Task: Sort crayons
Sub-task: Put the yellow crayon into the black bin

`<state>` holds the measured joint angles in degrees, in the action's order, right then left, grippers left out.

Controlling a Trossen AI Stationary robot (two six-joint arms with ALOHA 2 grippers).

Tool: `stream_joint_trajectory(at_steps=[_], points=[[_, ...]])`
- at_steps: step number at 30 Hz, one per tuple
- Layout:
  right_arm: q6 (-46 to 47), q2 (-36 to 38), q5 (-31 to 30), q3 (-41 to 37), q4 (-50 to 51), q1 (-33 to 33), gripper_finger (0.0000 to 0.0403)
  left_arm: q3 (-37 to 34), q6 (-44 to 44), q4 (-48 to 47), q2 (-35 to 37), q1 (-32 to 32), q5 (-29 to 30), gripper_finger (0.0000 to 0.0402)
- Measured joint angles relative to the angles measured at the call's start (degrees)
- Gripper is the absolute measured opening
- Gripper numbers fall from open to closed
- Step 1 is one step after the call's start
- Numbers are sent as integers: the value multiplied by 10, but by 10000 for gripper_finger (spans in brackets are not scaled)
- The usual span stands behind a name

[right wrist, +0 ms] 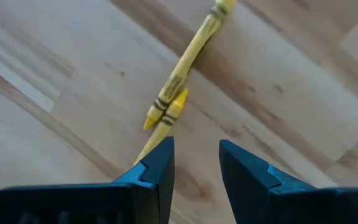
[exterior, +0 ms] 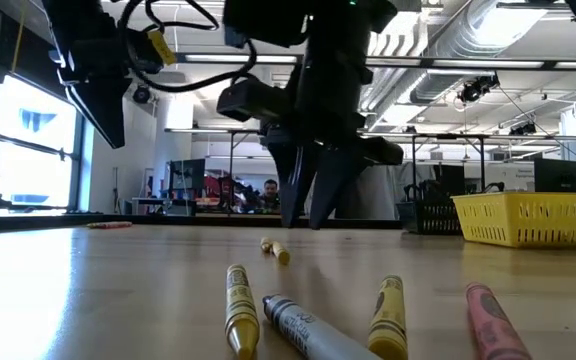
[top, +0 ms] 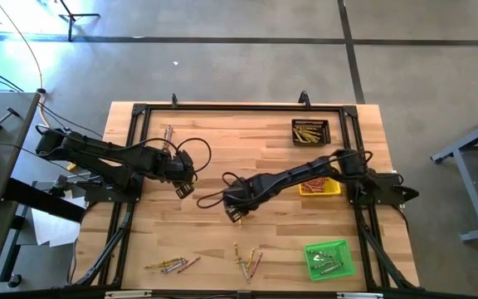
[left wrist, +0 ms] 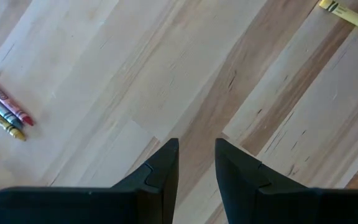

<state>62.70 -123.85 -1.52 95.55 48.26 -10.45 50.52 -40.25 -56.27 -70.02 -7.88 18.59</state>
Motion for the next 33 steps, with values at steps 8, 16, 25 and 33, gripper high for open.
stream_joint_trajectory(at_steps=[8,16,25,33], points=[[-19,-26,20,63,49,-1,112,0,-1,0,0,0,-2,90],[-6,-30,54,46,17,-16,112,0,0,0,0,0,-5,90],[-6,-42,63,27,-39,-21,112,0,0,2,0,0,-42,90],[3,-62,58,29,-41,-20,112,0,0,8,0,0,-42,90]])
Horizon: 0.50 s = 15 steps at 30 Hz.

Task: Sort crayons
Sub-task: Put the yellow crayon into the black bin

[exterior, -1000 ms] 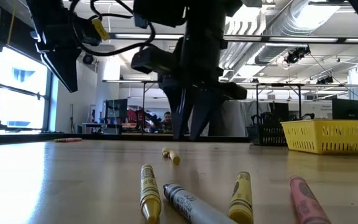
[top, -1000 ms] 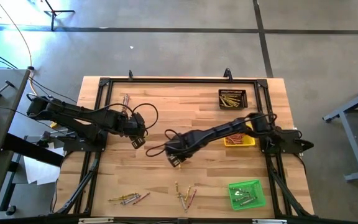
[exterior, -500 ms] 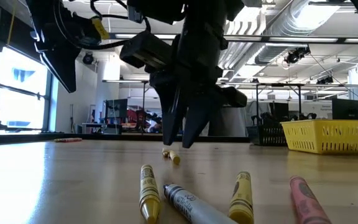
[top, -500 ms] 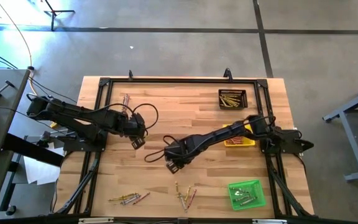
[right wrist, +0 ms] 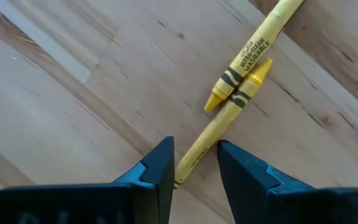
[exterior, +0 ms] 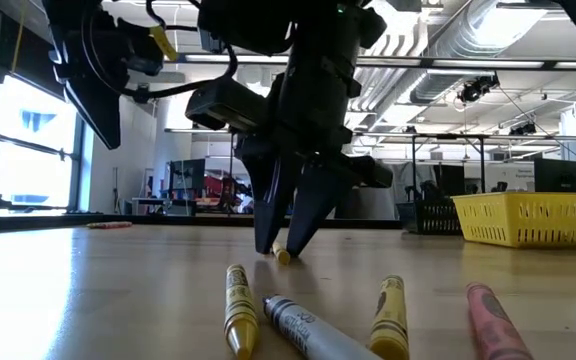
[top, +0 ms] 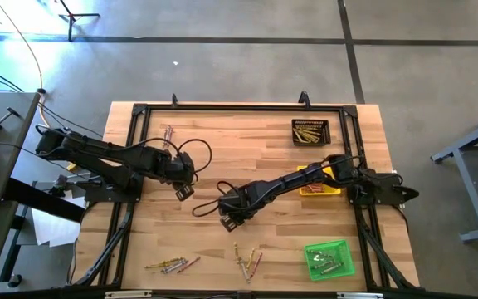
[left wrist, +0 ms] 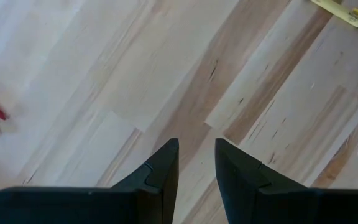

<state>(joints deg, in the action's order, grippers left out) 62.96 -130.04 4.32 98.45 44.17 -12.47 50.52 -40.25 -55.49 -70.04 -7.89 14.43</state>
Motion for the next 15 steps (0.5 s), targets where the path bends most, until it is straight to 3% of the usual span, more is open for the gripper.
stream_joint_trajectory(at_steps=[7,15], points=[[-29,1,-23,0,27,-1,96,0,0,1,0,0,0,90],[-54,0,-22,-2,33,2,14,0,0,1,0,0,-21,90]])
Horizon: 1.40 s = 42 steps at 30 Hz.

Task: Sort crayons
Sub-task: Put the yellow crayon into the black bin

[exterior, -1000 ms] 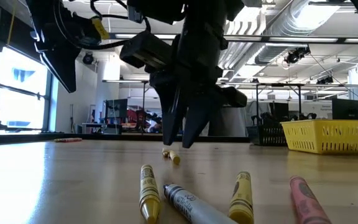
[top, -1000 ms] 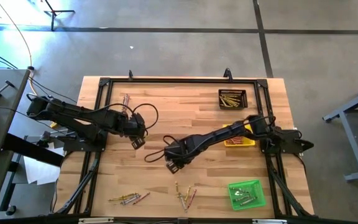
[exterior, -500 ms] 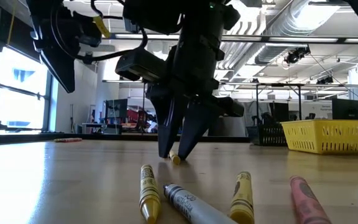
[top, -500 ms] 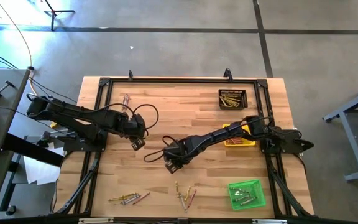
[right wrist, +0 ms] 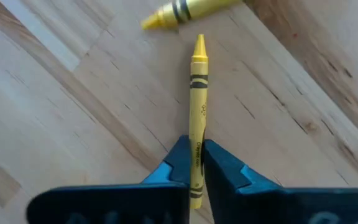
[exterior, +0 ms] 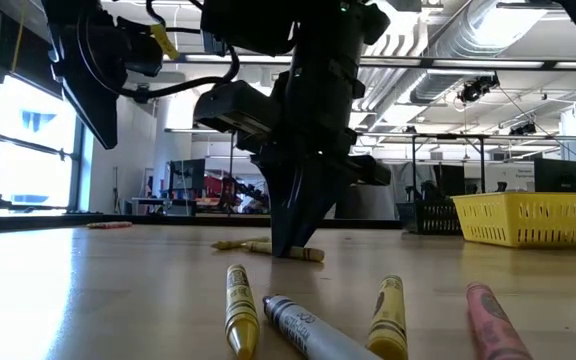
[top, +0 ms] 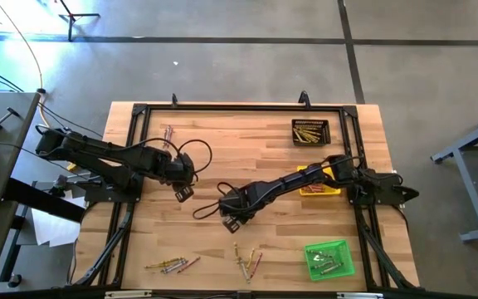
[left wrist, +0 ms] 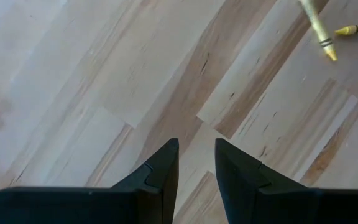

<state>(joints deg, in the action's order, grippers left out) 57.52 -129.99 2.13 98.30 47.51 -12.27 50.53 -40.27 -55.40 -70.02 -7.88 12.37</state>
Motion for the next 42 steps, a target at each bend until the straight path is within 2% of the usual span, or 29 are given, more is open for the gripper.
stream_joint_trajectory(at_steps=[9,13,17,24,29,32,35,39,42], points=[[-44,17,13,-4,17,8,24,0,-1,0,0,0,-2,90],[-91,41,4,-7,63,28,16,0,-2,0,0,0,-3,90],[-140,78,-42,-4,159,55,14,0,-2,2,0,0,-3,90],[-296,140,-94,-3,324,115,16,0,-18,5,0,0,-3,90],[-429,192,-137,-3,374,177,16,0,-44,14,0,0,-3,90],[-499,232,-132,-15,353,233,16,0,-58,23,0,0,-3,90],[-543,286,-104,-62,302,305,16,0,-72,31,0,0,1,90],[-565,359,-49,-169,200,410,16,0,-103,32,0,0,15,90],[-563,398,-46,-258,109,478,16,0,-122,40,0,3,44,90]])
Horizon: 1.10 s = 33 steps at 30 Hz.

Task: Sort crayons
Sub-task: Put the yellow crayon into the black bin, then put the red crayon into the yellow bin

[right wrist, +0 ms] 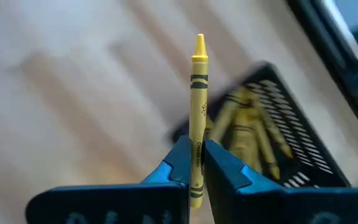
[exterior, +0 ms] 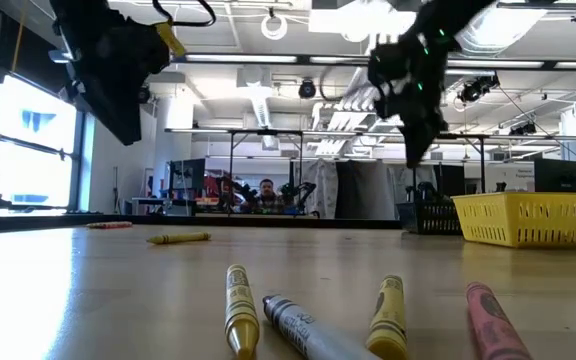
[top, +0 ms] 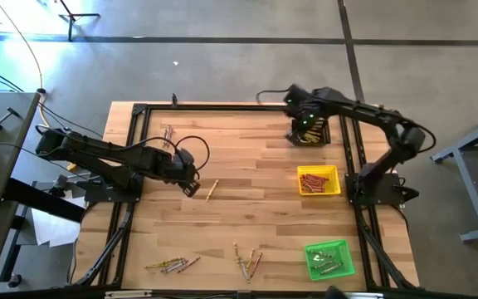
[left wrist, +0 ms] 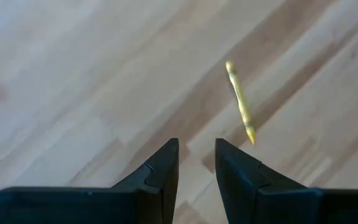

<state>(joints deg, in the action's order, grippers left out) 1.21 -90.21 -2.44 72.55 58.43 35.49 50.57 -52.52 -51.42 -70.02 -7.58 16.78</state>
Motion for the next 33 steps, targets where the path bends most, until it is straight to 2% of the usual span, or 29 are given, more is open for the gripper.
stream_joint_trajectory(at_steps=[3,8,13,18,24,29,33], points=[[-2,15,-11,-66,-48,55,16,0,-8,28,0,10,25,90],[-50,15,-10,-120,-65,112,16,0,-9,102,0,41,64,90],[-63,14,-10,-135,-78,129,29,0,-27,170,0,74,66,90],[-104,14,-9,-135,-98,129,72,0,-94,172,0,88,63,90],[-116,14,-7,-134,-134,129,112,0,-155,115,0,92,65,90],[-113,14,1,-134,-147,129,118,0,-212,-3,0,102,67,90],[-112,14,20,-134,-155,128,119,0,-261,-94,0,140,69,90]])
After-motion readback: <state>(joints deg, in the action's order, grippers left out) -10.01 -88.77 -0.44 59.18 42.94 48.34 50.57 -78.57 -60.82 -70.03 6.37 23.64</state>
